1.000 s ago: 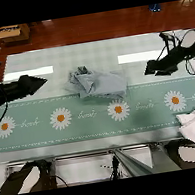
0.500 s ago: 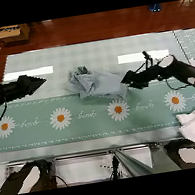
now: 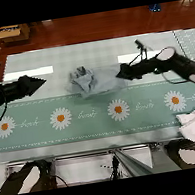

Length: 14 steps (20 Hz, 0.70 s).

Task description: Fold the shirts.

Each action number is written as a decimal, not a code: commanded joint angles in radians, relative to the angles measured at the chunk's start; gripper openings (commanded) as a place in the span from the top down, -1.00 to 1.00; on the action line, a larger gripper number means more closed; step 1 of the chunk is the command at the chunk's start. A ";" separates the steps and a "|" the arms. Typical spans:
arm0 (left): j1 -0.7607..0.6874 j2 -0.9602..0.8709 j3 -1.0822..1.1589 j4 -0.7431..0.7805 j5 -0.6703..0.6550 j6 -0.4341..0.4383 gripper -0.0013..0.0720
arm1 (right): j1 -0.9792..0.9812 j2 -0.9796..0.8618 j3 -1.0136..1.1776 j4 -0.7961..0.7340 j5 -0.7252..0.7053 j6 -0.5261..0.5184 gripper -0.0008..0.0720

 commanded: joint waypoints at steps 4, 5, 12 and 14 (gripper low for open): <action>0.001 0.000 0.000 0.032 0.001 0.000 0.92 | -0.316 0.312 0.187 -0.211 0.374 0.148 0.92; 0.001 0.000 0.000 0.032 0.001 0.000 0.92 | -0.380 0.351 0.197 -0.220 0.415 0.164 0.92; 0.001 -0.007 0.000 0.032 0.001 0.042 0.92 | -0.844 0.461 0.206 -0.390 0.777 0.188 0.92; 0.002 -0.008 0.000 0.033 0.008 0.071 0.92 | -0.946 0.461 0.207 -0.513 0.860 0.185 0.92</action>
